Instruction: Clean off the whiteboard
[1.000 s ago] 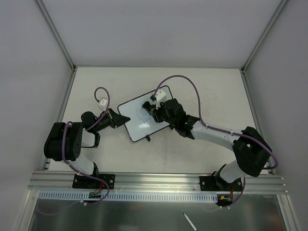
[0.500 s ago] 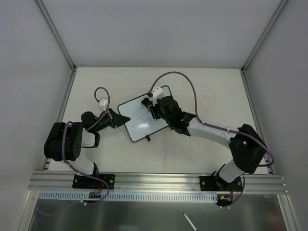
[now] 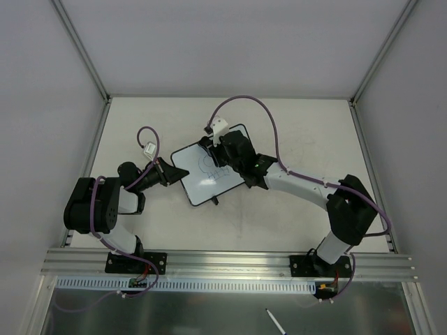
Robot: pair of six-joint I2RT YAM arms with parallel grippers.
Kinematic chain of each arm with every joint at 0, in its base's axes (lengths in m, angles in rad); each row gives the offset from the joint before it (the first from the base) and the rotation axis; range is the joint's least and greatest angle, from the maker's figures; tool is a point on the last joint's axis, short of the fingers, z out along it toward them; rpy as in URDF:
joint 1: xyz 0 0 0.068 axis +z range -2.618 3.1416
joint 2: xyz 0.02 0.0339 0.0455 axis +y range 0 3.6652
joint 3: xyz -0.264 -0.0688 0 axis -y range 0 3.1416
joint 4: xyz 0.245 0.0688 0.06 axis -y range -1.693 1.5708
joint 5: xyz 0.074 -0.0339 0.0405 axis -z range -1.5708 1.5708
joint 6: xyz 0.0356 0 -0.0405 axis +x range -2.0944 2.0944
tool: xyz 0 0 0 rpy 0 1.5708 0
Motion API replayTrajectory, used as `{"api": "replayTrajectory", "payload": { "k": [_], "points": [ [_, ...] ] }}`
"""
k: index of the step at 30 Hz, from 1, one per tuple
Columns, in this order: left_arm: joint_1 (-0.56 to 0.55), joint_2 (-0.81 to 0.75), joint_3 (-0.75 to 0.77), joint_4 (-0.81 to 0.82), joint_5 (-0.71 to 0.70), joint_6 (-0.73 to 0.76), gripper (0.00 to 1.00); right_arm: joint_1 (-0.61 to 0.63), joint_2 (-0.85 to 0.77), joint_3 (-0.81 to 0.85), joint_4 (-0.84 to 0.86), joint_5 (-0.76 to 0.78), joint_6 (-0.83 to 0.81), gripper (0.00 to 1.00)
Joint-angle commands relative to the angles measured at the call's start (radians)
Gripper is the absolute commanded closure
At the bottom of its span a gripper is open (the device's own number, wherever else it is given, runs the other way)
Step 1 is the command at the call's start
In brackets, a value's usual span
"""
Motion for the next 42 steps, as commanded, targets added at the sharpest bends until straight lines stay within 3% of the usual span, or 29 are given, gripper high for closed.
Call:
{"api": "replayTrajectory", "payload": {
  "k": [1,10,30,42],
  "points": [
    [0.008,-0.017,-0.008,0.209,-0.021,0.028,1.0,0.01,0.022,0.035,-0.001,-0.015,0.008,1.0],
    [0.006,-0.021,-0.016,0.209,-0.026,0.032,1.0,0.01,0.094,0.029,0.053,-0.024,0.048,1.0],
    [0.006,-0.032,-0.027,0.222,-0.024,0.041,1.0,0.001,0.135,0.021,0.05,0.109,0.083,1.0],
    [0.006,-0.029,-0.025,0.228,-0.021,0.038,1.0,-0.151,0.097,-0.077,0.057,0.075,0.261,1.0]
  ]
}}
